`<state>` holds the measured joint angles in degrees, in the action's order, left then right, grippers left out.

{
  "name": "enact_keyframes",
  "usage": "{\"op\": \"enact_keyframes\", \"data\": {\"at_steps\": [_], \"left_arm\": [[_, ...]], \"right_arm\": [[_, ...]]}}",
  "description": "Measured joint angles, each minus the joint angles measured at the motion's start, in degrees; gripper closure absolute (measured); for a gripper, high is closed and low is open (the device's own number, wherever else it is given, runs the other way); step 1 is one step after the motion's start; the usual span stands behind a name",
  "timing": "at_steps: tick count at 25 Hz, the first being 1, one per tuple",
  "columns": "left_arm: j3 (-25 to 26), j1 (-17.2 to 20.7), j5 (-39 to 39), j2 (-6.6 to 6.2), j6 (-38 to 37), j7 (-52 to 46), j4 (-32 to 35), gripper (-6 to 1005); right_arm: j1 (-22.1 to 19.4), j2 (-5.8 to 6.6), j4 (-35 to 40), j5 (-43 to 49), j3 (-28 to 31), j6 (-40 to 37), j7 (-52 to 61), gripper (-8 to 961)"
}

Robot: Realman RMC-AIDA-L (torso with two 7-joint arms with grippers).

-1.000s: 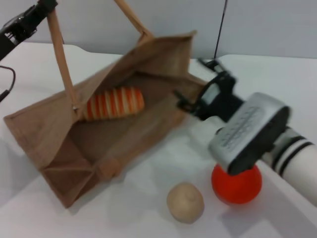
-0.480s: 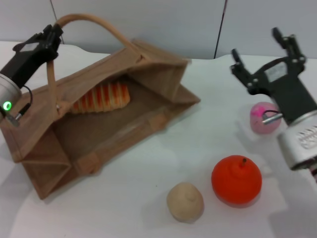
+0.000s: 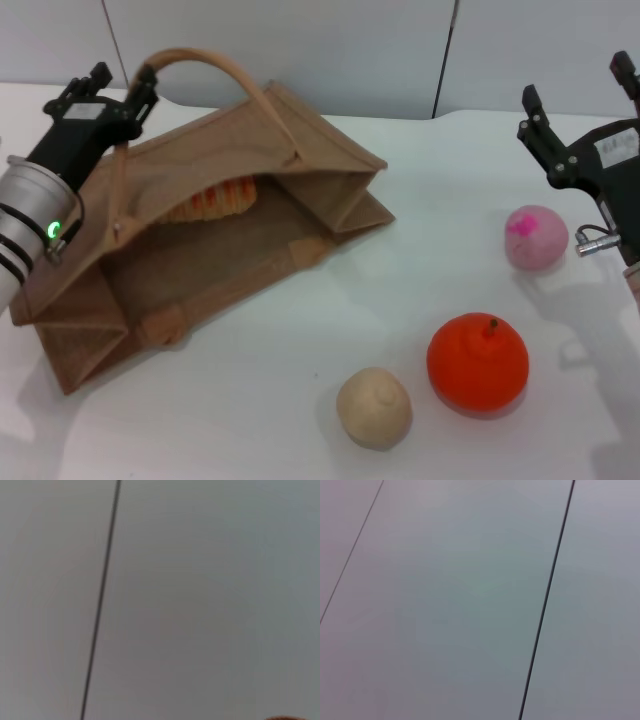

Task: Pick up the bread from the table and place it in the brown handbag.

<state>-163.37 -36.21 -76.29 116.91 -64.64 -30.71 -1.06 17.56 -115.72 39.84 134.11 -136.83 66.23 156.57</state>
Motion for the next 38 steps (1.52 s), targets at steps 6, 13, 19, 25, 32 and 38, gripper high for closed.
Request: {"op": "enact_keyframes", "data": {"at_steps": [6, 13, 19, 25, 32, 38], "left_arm": [[-0.33, -0.37, 1.91, 0.0, -0.11, 6.5, 2.18, 316], [-0.16, -0.39, 1.96, -0.01, -0.87, 14.44, 6.23, 156], [0.03, 0.98, 1.45, 0.14, -4.22, 19.93, 7.08, 155], [0.08, 1.81, 0.82, 0.19, -8.84, 22.64, 8.37, 156], [0.08, 2.27, 0.28, 0.17, -9.1, 22.73, 8.92, 155], [0.08, 2.27, -0.18, 0.18, -9.14, 22.75, 9.06, 155]], "right_arm": [[0.69, -0.03, -1.0, 0.04, -0.93, 0.05, 0.49, 69], [0.82, -0.03, -1.21, -0.16, -1.26, 0.08, 0.54, 70], [1.18, -0.1, -1.96, -0.23, -1.21, 0.43, 2.74, 71], [1.5, -0.08, -2.76, -0.26, -1.29, 1.81, 4.69, 71], [1.8, -0.12, -3.37, -0.26, -1.33, 1.87, 4.73, 71], [2.34, -0.12, -3.94, -0.24, -1.42, 1.89, 4.76, 71]]}}
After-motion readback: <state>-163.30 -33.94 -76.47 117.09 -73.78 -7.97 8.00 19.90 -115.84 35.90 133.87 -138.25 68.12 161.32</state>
